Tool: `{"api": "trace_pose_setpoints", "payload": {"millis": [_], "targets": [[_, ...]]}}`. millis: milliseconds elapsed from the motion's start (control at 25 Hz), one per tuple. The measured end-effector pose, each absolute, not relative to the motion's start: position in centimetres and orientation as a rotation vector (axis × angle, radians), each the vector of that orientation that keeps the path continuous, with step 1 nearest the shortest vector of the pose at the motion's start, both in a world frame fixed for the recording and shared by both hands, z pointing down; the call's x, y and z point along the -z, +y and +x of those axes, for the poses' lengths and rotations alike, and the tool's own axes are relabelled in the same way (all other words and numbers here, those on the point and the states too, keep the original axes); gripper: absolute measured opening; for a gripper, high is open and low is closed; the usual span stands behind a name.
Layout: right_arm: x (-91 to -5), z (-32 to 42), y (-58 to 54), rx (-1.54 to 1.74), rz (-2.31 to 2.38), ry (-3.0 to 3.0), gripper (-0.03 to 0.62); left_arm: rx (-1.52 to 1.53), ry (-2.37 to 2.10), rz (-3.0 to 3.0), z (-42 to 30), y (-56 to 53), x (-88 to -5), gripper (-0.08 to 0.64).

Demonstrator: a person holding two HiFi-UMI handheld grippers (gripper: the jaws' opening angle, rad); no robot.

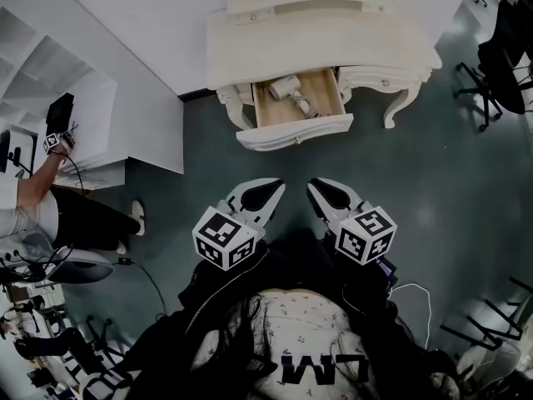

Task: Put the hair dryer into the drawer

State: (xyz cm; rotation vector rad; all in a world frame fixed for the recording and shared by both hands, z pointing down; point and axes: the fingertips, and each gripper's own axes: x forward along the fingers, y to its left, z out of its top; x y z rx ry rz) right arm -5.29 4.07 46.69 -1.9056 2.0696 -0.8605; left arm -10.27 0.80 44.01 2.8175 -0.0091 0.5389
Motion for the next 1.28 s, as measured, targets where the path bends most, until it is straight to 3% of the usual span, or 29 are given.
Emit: {"api": "trace_pose_setpoints", "payload": {"millis": [760,1280], "targets": [[-45.6,-18.3,3.3,0.846,-2.015,2.001,0.038,-0.442,0.110,2.823,-23.4,0.1,-42.8,0.000],[-45.6,-23.9,2.5,0.839,-2.043,2.017,0.038,-0.398,0.156,2.828,-28.1,-0.6,-42.7,0.000]]}}
